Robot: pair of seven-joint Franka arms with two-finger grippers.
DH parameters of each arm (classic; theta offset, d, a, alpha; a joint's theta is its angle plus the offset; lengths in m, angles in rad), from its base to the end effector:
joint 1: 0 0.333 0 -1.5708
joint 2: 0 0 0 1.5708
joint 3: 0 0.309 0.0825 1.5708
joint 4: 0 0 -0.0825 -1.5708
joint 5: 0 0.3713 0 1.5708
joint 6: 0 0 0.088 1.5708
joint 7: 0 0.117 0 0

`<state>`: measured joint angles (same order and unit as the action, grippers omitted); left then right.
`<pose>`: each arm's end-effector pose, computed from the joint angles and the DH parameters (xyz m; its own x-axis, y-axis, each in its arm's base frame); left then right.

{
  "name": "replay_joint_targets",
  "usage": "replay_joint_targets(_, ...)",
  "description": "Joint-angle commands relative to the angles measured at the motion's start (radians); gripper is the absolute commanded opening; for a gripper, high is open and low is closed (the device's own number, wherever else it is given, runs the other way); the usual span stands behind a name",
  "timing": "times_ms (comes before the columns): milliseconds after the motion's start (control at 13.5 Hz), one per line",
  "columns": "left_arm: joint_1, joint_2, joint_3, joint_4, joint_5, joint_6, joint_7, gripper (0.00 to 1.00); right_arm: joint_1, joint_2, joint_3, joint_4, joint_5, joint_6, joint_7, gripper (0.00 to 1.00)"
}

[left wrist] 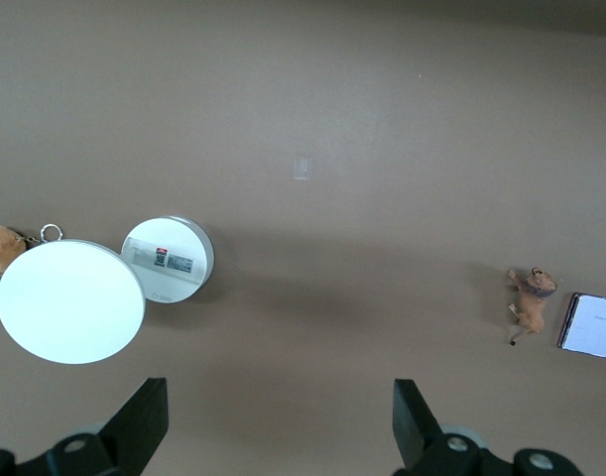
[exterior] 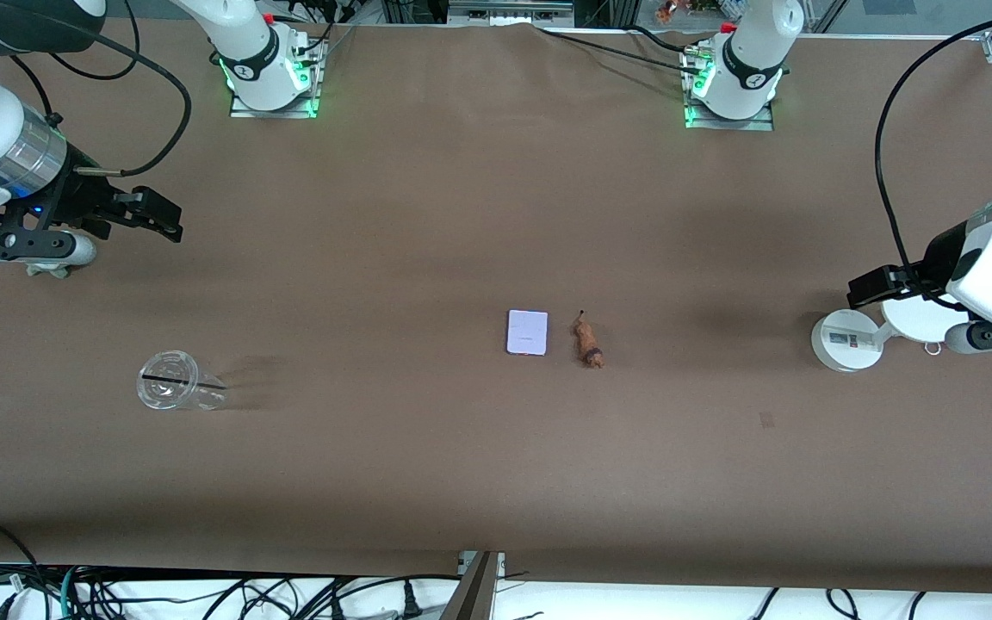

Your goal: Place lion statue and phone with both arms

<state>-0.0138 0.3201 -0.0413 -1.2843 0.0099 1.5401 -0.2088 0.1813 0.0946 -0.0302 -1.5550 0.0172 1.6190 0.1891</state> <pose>0.6290 -0.0294 0.5480 0.9859 0.1548 -0.0632 0.1544 -0.9880 -0.0102 0.5654 0.0888 0.5662 0.9987 -0.0388 -0.0327 -0.0391 -0.9992 -0.0083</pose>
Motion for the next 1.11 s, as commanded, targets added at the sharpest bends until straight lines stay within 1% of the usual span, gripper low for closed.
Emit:
replay_joint_targets(0,0.008,-0.007,-0.002,0.01,-0.019,-0.011,0.025,1.0,-0.008,0.02,0.015,0.015,0.0,-0.01,-0.007,1.0)
replay_joint_targets(149,0.008,-0.007,-0.002,0.008,-0.018,-0.011,0.025,1.0,0.004,0.036,0.018,0.013,0.0,-0.01,-0.011,1.0)
replay_joint_targets(297,0.009,-0.007,-0.002,0.006,-0.022,-0.011,0.026,1.0,0.043,0.043,0.018,0.013,-0.016,-0.008,-0.016,1.0)
replay_joint_targets(446,0.009,-0.006,0.0,0.003,-0.019,-0.011,0.026,1.0,0.059,0.106,0.018,0.013,-0.01,-0.03,-0.036,1.0)
replay_joint_targets(520,0.009,-0.006,0.0,0.002,-0.019,-0.011,0.026,1.0,0.07,0.119,0.019,0.01,-0.007,-0.034,-0.062,1.0)
replay_joint_targets(594,0.009,-0.006,-0.002,0.0,-0.021,-0.011,0.028,1.0,0.108,0.126,0.021,0.01,0.001,-0.018,-0.053,1.0)
replay_joint_targets(668,0.009,-0.006,-0.002,-0.003,-0.022,-0.011,0.028,1.0,0.147,0.158,0.021,0.015,0.009,0.013,-0.034,1.0)
replay_joint_targets(817,0.008,-0.004,-0.003,-0.007,-0.025,-0.009,0.028,1.0,0.213,0.218,0.021,0.015,0.053,0.117,0.111,1.0)
replay_joint_targets(1040,0.003,0.007,-0.011,-0.007,-0.028,-0.003,0.025,1.0,0.312,0.327,0.021,0.035,0.084,0.275,0.263,1.0)
